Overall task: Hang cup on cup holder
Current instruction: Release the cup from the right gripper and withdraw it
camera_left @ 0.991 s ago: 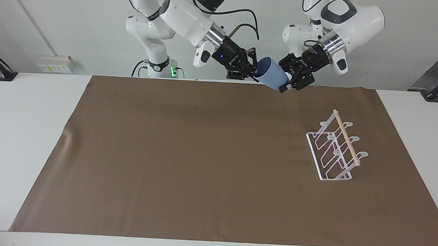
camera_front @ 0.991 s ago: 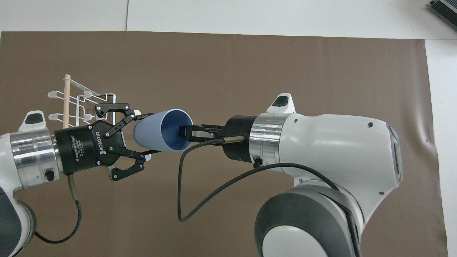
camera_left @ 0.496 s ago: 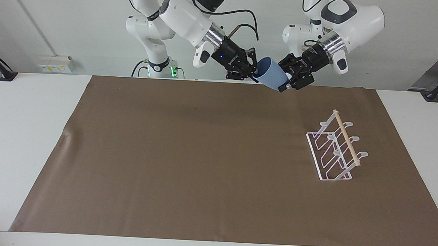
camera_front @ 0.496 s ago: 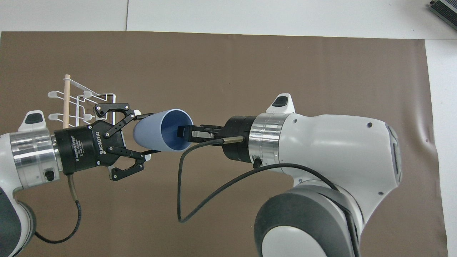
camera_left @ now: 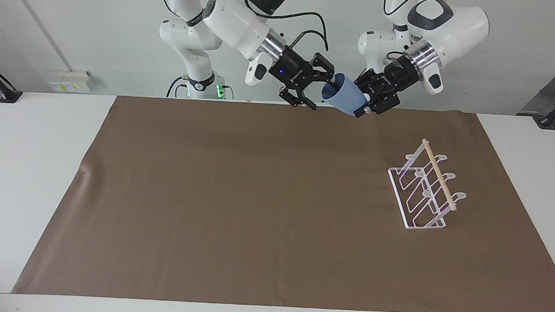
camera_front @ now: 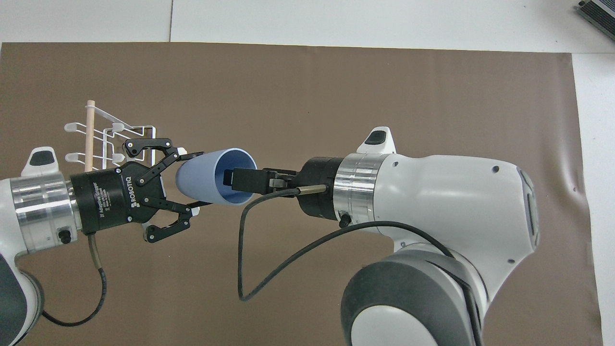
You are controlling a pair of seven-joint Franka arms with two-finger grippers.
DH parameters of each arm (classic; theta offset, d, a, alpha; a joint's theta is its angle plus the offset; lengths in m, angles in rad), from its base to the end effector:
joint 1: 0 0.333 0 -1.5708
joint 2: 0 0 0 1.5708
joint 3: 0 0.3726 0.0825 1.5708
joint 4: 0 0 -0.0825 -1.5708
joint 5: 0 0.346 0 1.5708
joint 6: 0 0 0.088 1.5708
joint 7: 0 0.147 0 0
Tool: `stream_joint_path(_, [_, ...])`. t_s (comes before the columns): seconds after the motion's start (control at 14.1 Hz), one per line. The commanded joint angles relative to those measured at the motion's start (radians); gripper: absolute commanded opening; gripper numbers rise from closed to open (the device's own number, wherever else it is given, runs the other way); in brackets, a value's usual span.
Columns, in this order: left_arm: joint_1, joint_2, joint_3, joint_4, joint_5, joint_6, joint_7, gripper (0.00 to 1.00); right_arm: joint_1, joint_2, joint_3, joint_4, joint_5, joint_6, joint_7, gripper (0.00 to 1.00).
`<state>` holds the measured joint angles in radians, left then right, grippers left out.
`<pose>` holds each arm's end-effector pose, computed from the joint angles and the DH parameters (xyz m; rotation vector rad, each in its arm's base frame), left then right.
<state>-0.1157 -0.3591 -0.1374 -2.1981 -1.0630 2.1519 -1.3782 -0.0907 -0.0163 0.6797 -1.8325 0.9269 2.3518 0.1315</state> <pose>0.4096 -0.1835 0.6180 1.5580 1.6093 -0.5674 0.4684 0.3574 0.6353 -2.2127 0.0425 -0.2121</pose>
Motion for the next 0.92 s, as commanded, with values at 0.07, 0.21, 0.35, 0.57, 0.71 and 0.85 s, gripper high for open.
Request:
stream_joint_path(0.07, [0.002, -0.015, 0.007, -0.014, 0.139, -0.007, 0.054, 0.00, -0.023, -0.004, -0.008, -0.002, 0.007, -0.006, 0.007, 1.00])
stream_joint_path(0.21, [0.025, -0.014, 0.005, -0.012, 0.196, -0.006, 0.112, 0.00, -0.023, 0.002, -0.044, 0.013, -0.016, -0.005, 0.001, 1.00])
stream_joint_path(0.35, [0.036, -0.012, 0.005, -0.012, 0.300, -0.009, 0.183, 0.00, -0.023, 0.024, -0.081, 0.050, -0.084, -0.005, -0.001, 1.00])
stream_joint_path(0.57, [0.033, 0.008, 0.002, 0.003, 0.547, 0.000, 0.214, 0.00, -0.023, 0.050, -0.138, 0.087, -0.306, -0.015, -0.033, 1.00])
stream_joint_path(0.71, [0.028, 0.018, 0.001, 0.018, 0.651, 0.014, 0.257, 0.00, -0.021, 0.052, -0.167, 0.087, -0.405, -0.023, -0.059, 1.00])
stream_joint_path(0.85, [0.028, 0.038, -0.011, 0.044, 0.786, 0.045, 0.320, 0.00, -0.015, 0.055, -0.216, 0.088, -0.533, -0.048, -0.062, 1.00])
